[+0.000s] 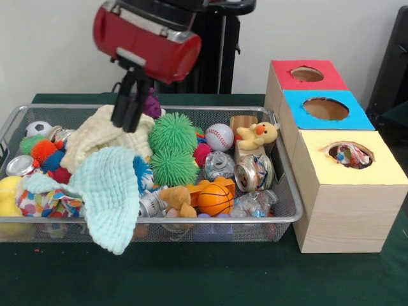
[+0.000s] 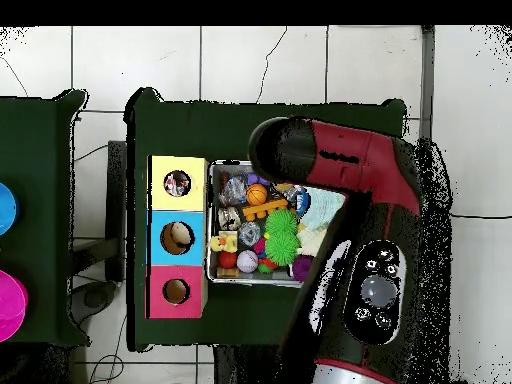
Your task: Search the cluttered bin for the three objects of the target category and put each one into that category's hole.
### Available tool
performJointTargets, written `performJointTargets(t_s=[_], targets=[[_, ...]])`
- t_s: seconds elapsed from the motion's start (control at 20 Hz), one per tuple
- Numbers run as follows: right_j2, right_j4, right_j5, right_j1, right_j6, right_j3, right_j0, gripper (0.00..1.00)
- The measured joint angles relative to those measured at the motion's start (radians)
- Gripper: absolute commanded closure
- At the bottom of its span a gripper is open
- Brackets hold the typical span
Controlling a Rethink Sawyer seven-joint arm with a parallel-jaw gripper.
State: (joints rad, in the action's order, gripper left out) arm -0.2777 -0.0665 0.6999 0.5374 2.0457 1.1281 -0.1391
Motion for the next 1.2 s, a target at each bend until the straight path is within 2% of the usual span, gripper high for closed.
performJointTargets(t_s=[0.45, 0.7, 0.75, 1.2], targets=[[0.12, -0.093, -0.003, -0.03, -0.024, -0.063, -0.13, 1.0], [0.169, -0.141, -0.014, -0.039, -0.03, -0.078, -0.159, 1.0], [0.181, -0.154, -0.017, -0.04, -0.032, -0.08, -0.164, 0.0], [0.275, -0.212, -0.033, -0.04, -0.035, -0.081, -0.189, 0.0]])
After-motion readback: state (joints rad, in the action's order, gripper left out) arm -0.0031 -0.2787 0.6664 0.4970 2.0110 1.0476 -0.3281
